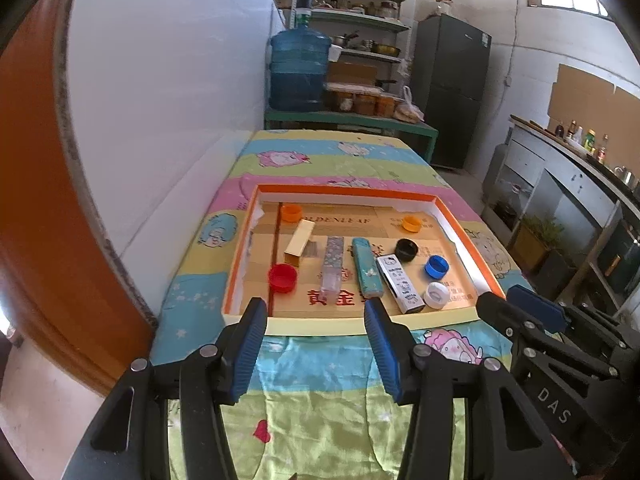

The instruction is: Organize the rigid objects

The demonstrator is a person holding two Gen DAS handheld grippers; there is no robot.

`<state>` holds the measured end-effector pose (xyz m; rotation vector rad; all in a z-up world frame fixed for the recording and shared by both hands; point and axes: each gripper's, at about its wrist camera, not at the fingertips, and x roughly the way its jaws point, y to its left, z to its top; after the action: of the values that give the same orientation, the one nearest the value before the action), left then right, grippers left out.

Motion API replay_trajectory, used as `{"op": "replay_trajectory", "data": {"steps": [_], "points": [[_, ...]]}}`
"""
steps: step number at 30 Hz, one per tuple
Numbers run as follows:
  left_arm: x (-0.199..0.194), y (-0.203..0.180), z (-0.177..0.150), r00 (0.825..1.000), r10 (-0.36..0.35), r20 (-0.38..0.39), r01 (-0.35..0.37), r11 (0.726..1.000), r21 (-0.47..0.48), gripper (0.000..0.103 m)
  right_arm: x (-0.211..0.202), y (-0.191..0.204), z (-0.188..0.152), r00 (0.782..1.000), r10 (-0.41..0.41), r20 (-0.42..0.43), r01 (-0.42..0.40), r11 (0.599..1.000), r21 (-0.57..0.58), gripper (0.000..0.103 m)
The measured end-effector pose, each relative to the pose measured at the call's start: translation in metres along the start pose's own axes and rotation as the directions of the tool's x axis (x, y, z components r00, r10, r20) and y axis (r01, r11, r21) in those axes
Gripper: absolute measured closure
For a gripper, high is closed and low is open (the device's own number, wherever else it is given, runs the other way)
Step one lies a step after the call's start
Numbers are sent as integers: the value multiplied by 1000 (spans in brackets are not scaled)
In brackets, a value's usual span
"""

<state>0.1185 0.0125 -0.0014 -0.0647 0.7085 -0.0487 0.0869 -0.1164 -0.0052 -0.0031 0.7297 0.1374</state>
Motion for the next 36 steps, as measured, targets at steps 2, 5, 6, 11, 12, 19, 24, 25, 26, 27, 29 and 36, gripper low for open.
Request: {"op": "replay_trajectory", "data": {"steps": [2, 5, 6, 11, 12, 19, 24, 25, 26, 27, 29, 36], "points": [[-6, 2, -1, 1000, -1, 11, 1, 1000, -10, 53, -5, 3, 0, 1000, 1, 9, -1, 1000, -5, 70], [-13, 4, -1, 1000, 13, 21, -12, 1000, -22, 53, -14, 6, -1, 1000, 4, 23, -4, 1000, -10, 70], [-15, 4, -1, 999, 20, 25, -20, 1000, -22, 53, -18, 8, -1, 1000, 3, 31, -3, 1000, -11, 70], [-31, 5, -2, 999, 12, 52, -11, 1000, -26, 53, -33, 14, -1, 998, -8, 61, 9, 1000, -18, 70], [-34, 3, -2, 998, 10, 55, -9, 1000, -23, 53, -36, 15, -1, 998, -8, 64, 9, 1000, -17, 70], [-49, 0, -2, 997, 29, 68, -29, 1000, -8, 53, -49, 18, 0, 997, -19, 80, 20, 1000, -9, 70], [-55, -2, -1, 996, 53, 73, -54, 999, 8, 53, -54, 21, 0, 997, -24, 77, 25, 1000, -11, 69], [-55, -2, -1, 996, 57, 73, -58, 998, 9, 53, -55, 22, 0, 997, -26, 75, 27, 1000, -14, 70], [-55, -3, -1, 995, 63, 73, -64, 998, 12, 53, -55, 23, 0, 997, -26, 72, 27, 999, -17, 70], [-57, -4, -1, 995, 68, 75, -69, 997, 17, 53, -56, 24, -1, 997, -27, 70, 29, 999, -19, 70], [-57, -5, -1, 995, 69, 73, -71, 997, 21, 53, -56, 25, -1, 997, -29, 66, 31, 999, -21, 69], [-57, -3, -1, 996, 59, 69, -60, 998, 21, 53, -55, 23, -1, 998, -34, 61, 35, 999, -16, 69]]}}
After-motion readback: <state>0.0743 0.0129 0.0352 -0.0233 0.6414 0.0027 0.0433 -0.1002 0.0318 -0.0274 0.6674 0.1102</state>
